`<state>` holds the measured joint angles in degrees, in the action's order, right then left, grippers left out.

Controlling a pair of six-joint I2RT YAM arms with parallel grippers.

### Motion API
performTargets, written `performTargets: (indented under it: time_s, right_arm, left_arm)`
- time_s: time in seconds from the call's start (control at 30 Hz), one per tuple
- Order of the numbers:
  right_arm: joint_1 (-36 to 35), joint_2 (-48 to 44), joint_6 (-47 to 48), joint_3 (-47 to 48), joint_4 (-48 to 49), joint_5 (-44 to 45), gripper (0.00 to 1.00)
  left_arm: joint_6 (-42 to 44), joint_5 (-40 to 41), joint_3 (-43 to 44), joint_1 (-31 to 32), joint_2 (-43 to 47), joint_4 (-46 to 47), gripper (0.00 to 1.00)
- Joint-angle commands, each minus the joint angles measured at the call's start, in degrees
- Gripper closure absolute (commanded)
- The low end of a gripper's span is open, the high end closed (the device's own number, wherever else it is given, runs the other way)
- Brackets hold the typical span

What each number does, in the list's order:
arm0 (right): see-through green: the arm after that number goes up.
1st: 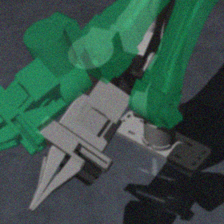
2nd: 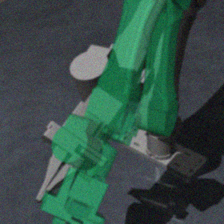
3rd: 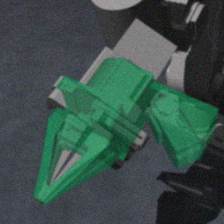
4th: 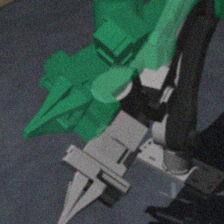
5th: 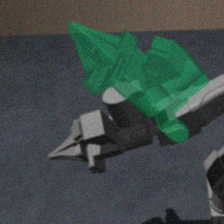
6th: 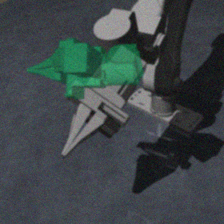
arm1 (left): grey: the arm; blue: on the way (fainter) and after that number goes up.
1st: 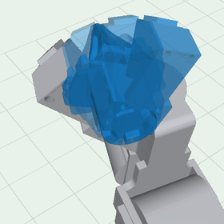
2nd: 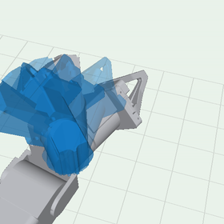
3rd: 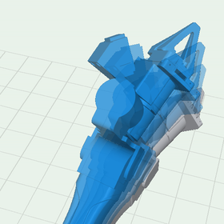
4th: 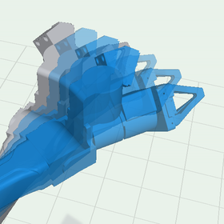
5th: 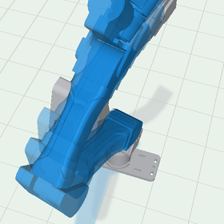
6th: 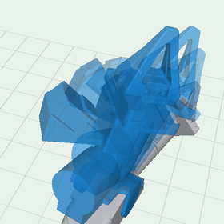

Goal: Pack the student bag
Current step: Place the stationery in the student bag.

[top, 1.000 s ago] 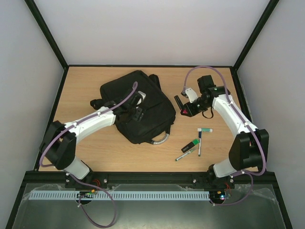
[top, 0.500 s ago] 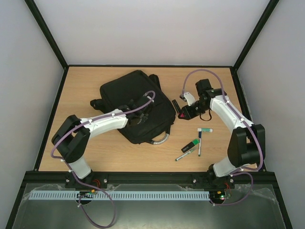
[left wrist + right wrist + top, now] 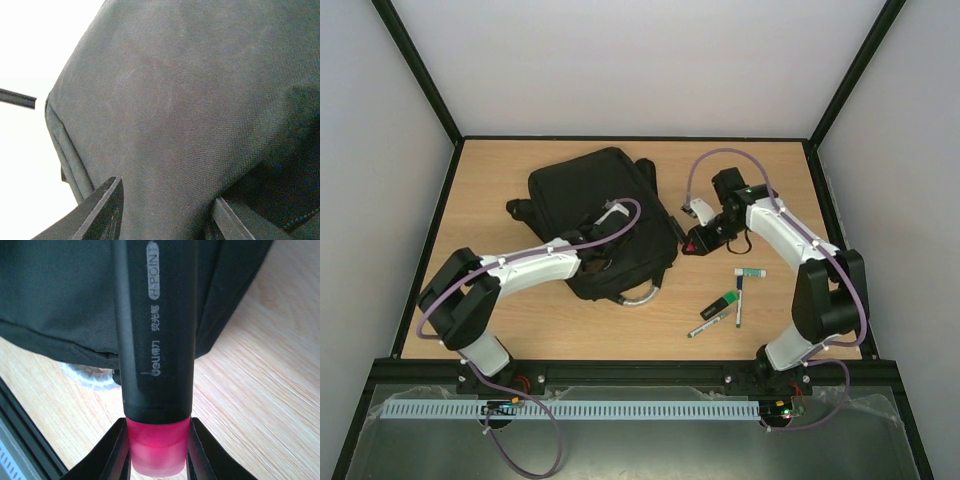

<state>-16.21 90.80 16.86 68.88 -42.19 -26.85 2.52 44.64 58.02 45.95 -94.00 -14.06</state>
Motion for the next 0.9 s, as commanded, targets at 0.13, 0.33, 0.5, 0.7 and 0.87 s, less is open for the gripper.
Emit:
performTargets:
  time_s: [0.13, 0.33, 0.5, 0.7, 0.87]
  right_arm:
    - [-8.36, 5.38, -2.06, 5.89, -5.07, -1.51, 0.89]
    - [-12.21, 11.69, -2.73, 11.69, -8.34, -5.57, 0.9]
    - [-14.18, 18.05, -3.63, 16.96, -10.97, -8.72, 0.92]
    - [-15.29, 23.85, -6.06, 21.5, -11.36, -8.49, 0.93]
    - [-15.35, 26.62, -10.26, 25.32, -8.4, -6.52, 0.93]
  left_arm:
    - [-0.48, -3.93, -2.59, -0.91, 6.71, 6.17, 0.97]
    - [-2.41, -8.12, -2.93, -1.39, 7.28, 7.39, 0.98]
    - [-3.38, -9.73, -3.53, -1.4, 7.86, 8.43, 0.98]
    - [-3.75, -10.5, -3.78, -1.39, 8.31, 8.86, 0.98]
    - [-3.34, -11.75, -4.47, -1.4, 9.02, 9.08, 0.98]
